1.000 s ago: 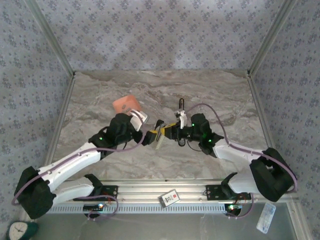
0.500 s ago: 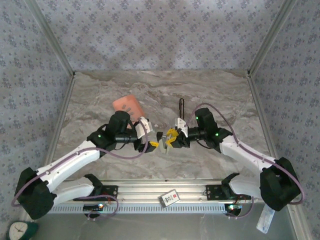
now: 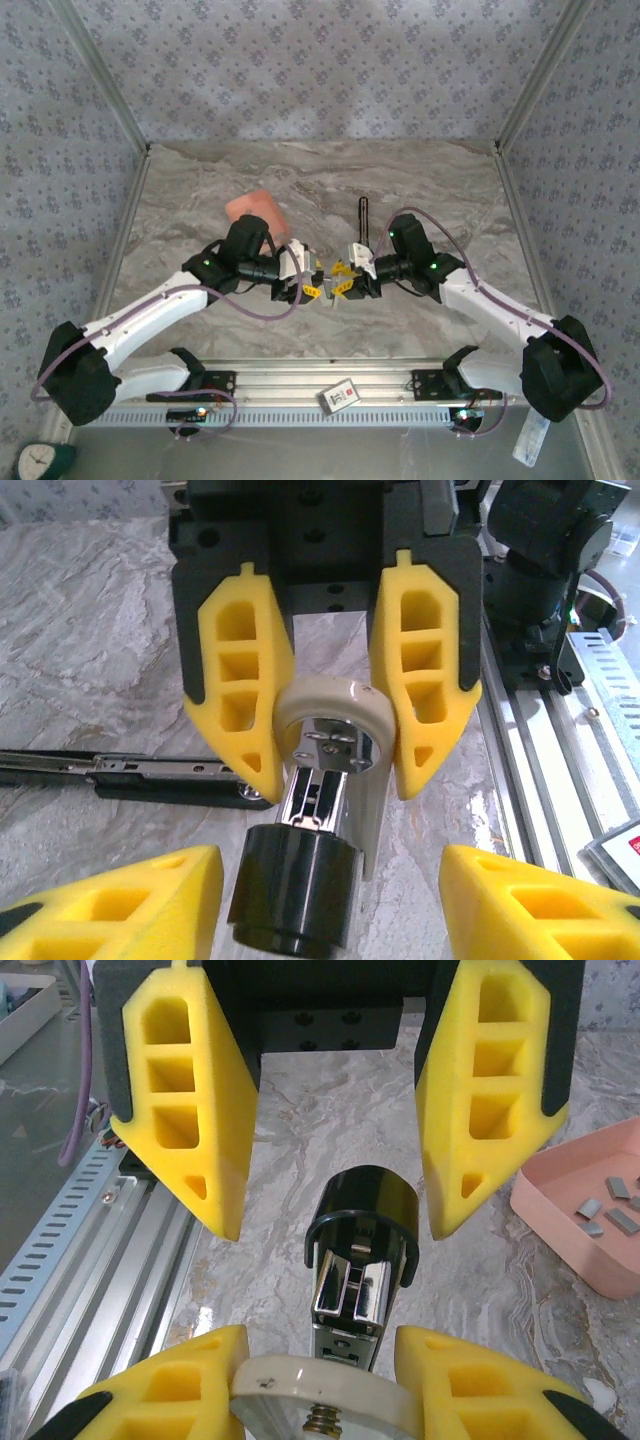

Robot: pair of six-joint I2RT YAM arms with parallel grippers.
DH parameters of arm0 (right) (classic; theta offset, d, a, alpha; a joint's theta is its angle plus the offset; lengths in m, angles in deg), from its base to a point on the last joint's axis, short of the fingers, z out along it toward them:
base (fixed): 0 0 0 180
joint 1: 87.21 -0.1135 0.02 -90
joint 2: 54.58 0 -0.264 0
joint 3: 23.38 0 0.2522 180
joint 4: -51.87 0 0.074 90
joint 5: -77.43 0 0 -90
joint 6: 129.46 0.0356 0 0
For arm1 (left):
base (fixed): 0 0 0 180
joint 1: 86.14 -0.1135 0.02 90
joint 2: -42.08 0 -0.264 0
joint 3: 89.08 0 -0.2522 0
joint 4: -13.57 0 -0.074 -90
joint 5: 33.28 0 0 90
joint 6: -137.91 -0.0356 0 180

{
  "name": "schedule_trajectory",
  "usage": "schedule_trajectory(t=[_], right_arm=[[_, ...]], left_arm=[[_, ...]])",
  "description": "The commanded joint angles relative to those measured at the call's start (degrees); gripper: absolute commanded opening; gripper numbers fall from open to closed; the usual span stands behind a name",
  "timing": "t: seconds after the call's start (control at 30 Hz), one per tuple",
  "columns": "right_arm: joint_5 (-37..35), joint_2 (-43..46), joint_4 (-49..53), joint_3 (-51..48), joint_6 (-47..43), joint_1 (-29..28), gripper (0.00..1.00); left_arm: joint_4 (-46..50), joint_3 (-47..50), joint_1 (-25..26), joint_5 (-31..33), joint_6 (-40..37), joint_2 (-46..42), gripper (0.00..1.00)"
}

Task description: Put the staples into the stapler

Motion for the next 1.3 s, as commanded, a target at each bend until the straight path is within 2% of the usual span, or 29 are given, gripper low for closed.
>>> schedule_trajectory(t=[0.0,0.13,0.23,0.27,0.3,0.4,0.5,0.57,0.7,0.87,0.93,1.03,1.27], right_arm=[[3.78,0.74,-1.99,2.89,-1.07,-0.22,0.05],[4.16,0.80,-3.10,3.03,-0.75,-0.16,0.05],[4.10,0.99,-3.20,2.90,-0.66,0.26,0.05],[3.99,1.14,-3.12,2.80,-0.18,0.53,0.09],[3.18,1.48,-3.50,2.28,1.26,0.85,0.17],[-3.04,3.28,-8.16,-0.48,13.00,1.67,0.50],[-10.04,4.53,-11.20,-2.63,28.15,1.91,0.62],[-11.82,4.53,-10.48,-2.76,35.59,1.70,0.66],[-15.70,3.08,-10.87,-3.24,51.10,0.55,0.67],[-13.89,-0.64,-12.06,-2.36,60.70,-1.39,0.68],[-13.58,-1.09,-12.18,-2.11,58.84,-2.92,0.69],[-15.57,-0.04,-12.07,-2.65,51.33,-5.11,0.70],[-17.13,2.94,-10.05,-4.19,24.23,-7.14,0.70]], left_arm=[[1.87,-2.13,0.56,-4.14,-3.12,1.43,0.55],[4.45,-3.74,0.61,-4.54,-4.93,3.40,0.43],[4.50,-3.77,0.55,-3.48,-5.09,3.50,0.29],[4.40,-3.91,0.50,-2.46,-4.70,3.50,0.23],[4.53,-4.20,0.45,-0.87,-4.27,3.33,0.18],[5.63,-5.18,0.15,5.09,-3.45,3.20,0.11],[6.75,-5.55,0.06,9.27,-4.11,2.53,0.06],[6.60,-5.33,0.04,11.09,-4.81,2.00,0.04],[6.99,-5.51,0.12,13.16,-6.45,1.43,0.02],[7.12,-5.95,0.14,14.08,-6.99,1.52,0.02],[7.21,-6.07,0.18,13.85,-7.04,1.61,0.02],[7.57,-6.16,0.15,11.86,-7.33,1.61,0.02],[8.15,-6.45,0.14,6.61,-7.28,1.62,0.02]])
